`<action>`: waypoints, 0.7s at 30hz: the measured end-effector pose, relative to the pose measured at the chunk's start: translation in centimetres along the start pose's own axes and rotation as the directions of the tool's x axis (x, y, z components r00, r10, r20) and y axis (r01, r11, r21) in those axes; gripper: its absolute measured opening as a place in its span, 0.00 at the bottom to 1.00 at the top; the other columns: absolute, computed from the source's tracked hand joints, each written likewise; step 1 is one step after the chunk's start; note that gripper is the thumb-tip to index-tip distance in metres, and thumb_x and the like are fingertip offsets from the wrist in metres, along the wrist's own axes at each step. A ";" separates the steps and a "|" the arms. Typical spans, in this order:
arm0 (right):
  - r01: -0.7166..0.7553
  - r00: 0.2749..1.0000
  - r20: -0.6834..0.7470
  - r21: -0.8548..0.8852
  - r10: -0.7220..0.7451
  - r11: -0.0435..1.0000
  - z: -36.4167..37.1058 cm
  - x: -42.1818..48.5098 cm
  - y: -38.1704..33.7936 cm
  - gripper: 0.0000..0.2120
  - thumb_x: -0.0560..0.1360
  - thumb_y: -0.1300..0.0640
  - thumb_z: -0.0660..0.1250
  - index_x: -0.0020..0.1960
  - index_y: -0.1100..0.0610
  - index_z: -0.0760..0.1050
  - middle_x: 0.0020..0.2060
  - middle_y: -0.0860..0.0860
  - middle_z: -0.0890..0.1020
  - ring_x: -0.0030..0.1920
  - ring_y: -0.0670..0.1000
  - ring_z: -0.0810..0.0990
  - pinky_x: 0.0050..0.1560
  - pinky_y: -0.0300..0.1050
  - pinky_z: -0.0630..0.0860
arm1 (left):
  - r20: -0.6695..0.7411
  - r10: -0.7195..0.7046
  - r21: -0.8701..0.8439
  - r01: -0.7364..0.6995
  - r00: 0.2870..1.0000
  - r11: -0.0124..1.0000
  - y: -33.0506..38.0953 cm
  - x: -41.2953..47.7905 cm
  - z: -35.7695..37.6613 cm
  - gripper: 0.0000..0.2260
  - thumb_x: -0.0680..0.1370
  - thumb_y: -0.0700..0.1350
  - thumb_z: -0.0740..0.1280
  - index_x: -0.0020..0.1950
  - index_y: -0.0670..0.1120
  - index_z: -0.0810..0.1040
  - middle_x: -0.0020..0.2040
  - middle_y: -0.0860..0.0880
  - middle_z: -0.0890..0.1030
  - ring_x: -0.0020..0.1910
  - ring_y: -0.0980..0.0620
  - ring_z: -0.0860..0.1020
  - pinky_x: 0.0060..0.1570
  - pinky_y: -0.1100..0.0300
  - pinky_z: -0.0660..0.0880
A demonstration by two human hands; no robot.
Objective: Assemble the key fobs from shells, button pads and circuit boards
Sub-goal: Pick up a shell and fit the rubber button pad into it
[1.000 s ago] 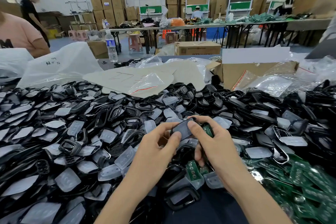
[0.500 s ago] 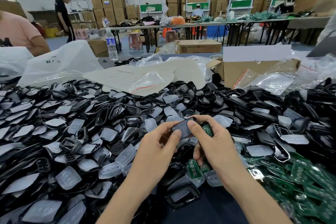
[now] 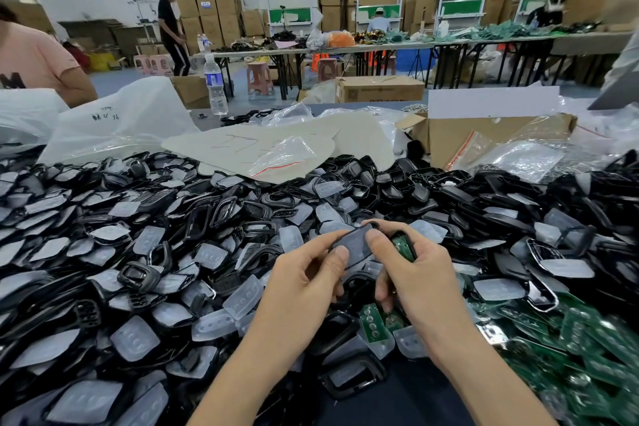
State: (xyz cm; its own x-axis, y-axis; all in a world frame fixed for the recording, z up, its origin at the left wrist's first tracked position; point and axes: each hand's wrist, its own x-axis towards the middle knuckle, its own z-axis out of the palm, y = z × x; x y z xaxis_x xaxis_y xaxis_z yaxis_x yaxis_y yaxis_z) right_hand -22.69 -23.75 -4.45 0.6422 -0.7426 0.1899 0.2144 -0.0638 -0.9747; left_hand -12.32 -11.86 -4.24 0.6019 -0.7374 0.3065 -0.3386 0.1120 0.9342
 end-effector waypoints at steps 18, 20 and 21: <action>-0.037 0.998 0.057 0.040 0.035 0.998 0.5 -0.6 -0.2 0.12 0.74 0.39 0.66 0.50 0.43 0.82 0.22 0.56 0.77 0.21 0.50 0.72 0.22 0.39 0.70 | -0.066 0.024 0.060 -0.020 0.998 0.998 -0.8 0.2 0.3 0.11 0.82 0.50 0.66 0.55 0.68 0.81 0.32 0.55 0.78 0.32 0.58 0.77 0.37 0.53 0.78; -0.038 0.998 0.050 0.035 0.037 0.999 0.5 -0.6 -0.2 0.10 0.74 0.41 0.67 0.51 0.43 0.82 0.22 0.56 0.77 0.20 0.49 0.73 0.22 0.39 0.70 | -0.070 0.014 0.054 -0.010 0.997 0.998 -0.9 0.2 0.2 0.10 0.81 0.51 0.66 0.56 0.67 0.81 0.32 0.55 0.77 0.32 0.57 0.77 0.38 0.53 0.78; -0.037 0.999 0.041 0.034 0.035 0.999 0.5 -0.5 -0.2 0.08 0.75 0.43 0.68 0.50 0.42 0.82 0.22 0.56 0.77 0.20 0.49 0.72 0.21 0.39 0.70 | -0.066 0.011 0.060 -0.007 0.998 0.998 -0.8 0.2 0.2 0.10 0.81 0.52 0.66 0.56 0.67 0.81 0.32 0.54 0.77 0.32 0.57 0.77 0.38 0.54 0.78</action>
State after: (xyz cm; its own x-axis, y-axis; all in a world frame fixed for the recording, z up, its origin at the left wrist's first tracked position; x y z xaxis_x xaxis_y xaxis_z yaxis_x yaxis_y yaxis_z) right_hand -22.64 -23.01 -4.32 0.6791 -0.7164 0.1600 0.2155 -0.0139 -0.9764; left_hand -12.08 -12.19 -5.02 0.6446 -0.6906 0.3280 -0.3852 0.0771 0.9196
